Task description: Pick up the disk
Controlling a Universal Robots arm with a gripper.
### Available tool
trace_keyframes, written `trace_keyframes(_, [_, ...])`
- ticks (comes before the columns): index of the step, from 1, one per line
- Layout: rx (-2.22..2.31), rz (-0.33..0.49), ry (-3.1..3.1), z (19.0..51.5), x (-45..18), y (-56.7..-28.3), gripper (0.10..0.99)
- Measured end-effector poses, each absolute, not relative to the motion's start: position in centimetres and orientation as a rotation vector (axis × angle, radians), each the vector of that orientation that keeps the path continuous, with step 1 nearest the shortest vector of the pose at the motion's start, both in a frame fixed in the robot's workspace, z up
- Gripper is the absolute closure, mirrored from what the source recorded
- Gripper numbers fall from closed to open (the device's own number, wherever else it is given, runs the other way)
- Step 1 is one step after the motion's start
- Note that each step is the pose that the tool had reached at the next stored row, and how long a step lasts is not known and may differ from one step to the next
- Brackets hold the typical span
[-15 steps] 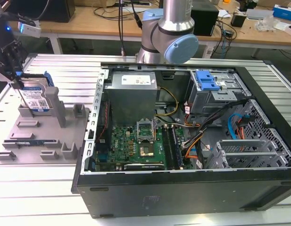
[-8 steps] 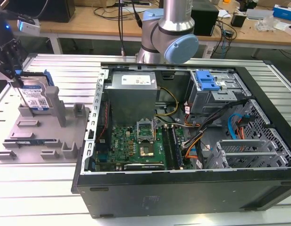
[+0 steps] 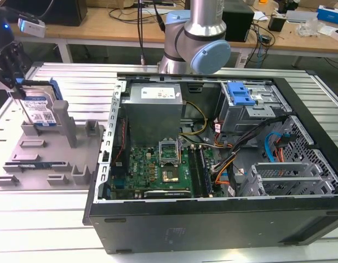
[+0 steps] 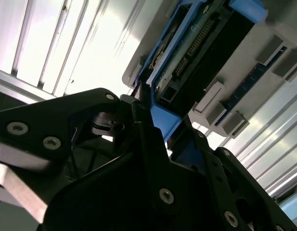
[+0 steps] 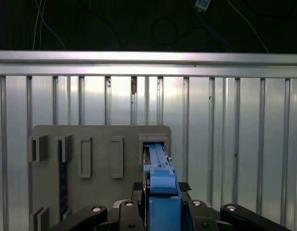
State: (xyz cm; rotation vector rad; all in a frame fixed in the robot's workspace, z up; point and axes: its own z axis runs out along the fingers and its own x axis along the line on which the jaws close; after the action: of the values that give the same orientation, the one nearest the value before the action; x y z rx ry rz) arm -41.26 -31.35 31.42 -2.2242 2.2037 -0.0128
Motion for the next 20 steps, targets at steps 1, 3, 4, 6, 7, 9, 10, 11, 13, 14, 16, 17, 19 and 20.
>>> trace_keyframes(1, [-2.224, -0.013, 2.204, 31.8, -41.3, -31.4, 0.718])
trace_keyframes(3, [-2.225, -0.013, 2.203, 32.9, -41.3, -31.4, 0.718])
trace_keyframes(4, [-2.226, -0.013, 2.202, 33.1, -41.3, -31.4, 0.718])
trace_keyframes(6, [-2.228, -0.013, 2.2, 33.8, -41.3, -31.4, 0.718])
trace_keyframes(7, [-2.229, -0.013, 2.199, 34.1, -41.3, -31.4, 0.718])
trace_keyframes(9, [-2.234, -0.013, 2.194, 35.5, -41.3, -31.4, 0.718])
trace_keyframes(10, [-2.236, -0.013, 2.192, 36.0, -41.3, -31.4, 0.718])
trace_keyframes(11, [-2.238, -0.013, 2.19, 36.5, -41.3, -31.4, 0.718])
trace_keyframes(13, [-2.242, -0.013, 2.185, 37.9, -41.3, -31.4, 0.718])
trace_keyframes(14, [-2.244, -0.013, 2.183, 38.7, -41.3, -31.4, 0.718])
trace_keyframes(16, [-2.246, -0.013, 2.181, 39.7, -41.3, -31.4, 0.718])
trace_keyframes(17, [-2.247, -0.013, 2.18, 40.4, -41.3, -31.4, 0.718])
trace_keyframes(19, [-2.249, -0.014, 2.178, 41.7, -41.3, -31.4, 0.718])
trace_keyframes(20, [-2.249, -0.014, 2.177, 42.1, -41.3, -31.4, 0.718])
